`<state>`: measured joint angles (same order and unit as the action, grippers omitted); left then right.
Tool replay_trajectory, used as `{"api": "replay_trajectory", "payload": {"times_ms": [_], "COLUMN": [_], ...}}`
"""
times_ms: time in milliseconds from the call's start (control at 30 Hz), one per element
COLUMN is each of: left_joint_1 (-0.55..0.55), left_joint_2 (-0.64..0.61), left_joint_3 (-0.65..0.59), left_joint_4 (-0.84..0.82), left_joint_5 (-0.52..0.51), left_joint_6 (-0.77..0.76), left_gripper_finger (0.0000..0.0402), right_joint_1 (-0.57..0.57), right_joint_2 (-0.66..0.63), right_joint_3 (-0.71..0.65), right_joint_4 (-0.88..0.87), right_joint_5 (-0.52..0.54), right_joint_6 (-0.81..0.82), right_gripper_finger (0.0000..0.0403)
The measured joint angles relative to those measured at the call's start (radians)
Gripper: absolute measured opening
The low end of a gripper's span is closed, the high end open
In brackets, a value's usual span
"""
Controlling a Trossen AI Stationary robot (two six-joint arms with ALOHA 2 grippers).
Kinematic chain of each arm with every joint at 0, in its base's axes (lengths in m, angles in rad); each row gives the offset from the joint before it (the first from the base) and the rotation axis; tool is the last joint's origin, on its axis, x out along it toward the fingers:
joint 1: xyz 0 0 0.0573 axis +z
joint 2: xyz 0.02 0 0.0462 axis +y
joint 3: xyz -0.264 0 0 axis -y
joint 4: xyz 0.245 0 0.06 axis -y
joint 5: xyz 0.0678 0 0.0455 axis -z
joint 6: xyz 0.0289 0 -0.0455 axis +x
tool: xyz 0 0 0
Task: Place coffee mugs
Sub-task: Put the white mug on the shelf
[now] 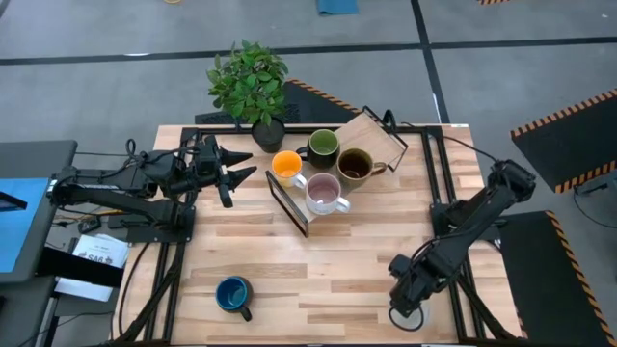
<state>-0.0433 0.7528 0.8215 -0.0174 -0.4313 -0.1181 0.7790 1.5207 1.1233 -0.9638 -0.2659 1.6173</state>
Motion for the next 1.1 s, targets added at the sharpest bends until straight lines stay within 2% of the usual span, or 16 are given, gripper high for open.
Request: {"api": "replay_trajectory", "payload": {"times_ms": [167,267,333,433,467,667,800,900,1000,1100], "left_joint_1": [0.0,0.0,0.0,0.0,0.0,0.0,0.0,0.0,0.0,0.0], "left_joint_2": [0.0,0.0,0.0,0.0,0.0,0.0,0.0,0.0,0.0,0.0], "left_joint_3": [0.0,0.0,0.0,0.0,0.0,0.0,0.0,0.0,0.0,0.0], "left_joint_4": [0.0,0.0,0.0,0.0,0.0,0.0,0.0,0.0,0.0,0.001], "left_joint_5": [0.0,0.001,0.001,0.001,0.001,0.001,0.003,0.003,0.003,0.003], "left_joint_6": [-0.001,0.0,0.0,0.001,0.0,0.001,0.001,0.001,0.001,0.001], "left_gripper_finger": [0.0173,0.0173,0.0173,0.0173,0.0173,0.0173,0.0173,0.0173,0.0173,0.0173], "right_joint_1": [0.02,0.025,0.023,0.017,0.013,-0.054,-0.151,-0.248,-0.367,-0.506], "right_joint_2": [0.076,0.111,0.117,0.096,0.08,-0.128,-0.314,-0.444,-0.525,-0.551], "right_joint_3": [0.0,0.0,0.0,0.0,-0.001,0.003,0.06,0.144,0.241,0.339], "right_joint_4": [-0.002,0.002,0.004,-0.013,-0.021,-0.038,-0.026,-0.019,-0.019,-0.019], "right_joint_5": [-0.001,-0.024,-0.064,-0.071,-0.068,-0.076,-0.06,0.018,0.167,0.322], "right_joint_6": [-0.037,-0.07,-0.108,-0.136,-0.15,-0.204,-0.335,-0.422,-0.534,-0.653], "right_gripper_finger": [0.0234,0.0214,0.0174,0.0068,0.0041,0.004,0.004,0.004,0.004,0.004]}}
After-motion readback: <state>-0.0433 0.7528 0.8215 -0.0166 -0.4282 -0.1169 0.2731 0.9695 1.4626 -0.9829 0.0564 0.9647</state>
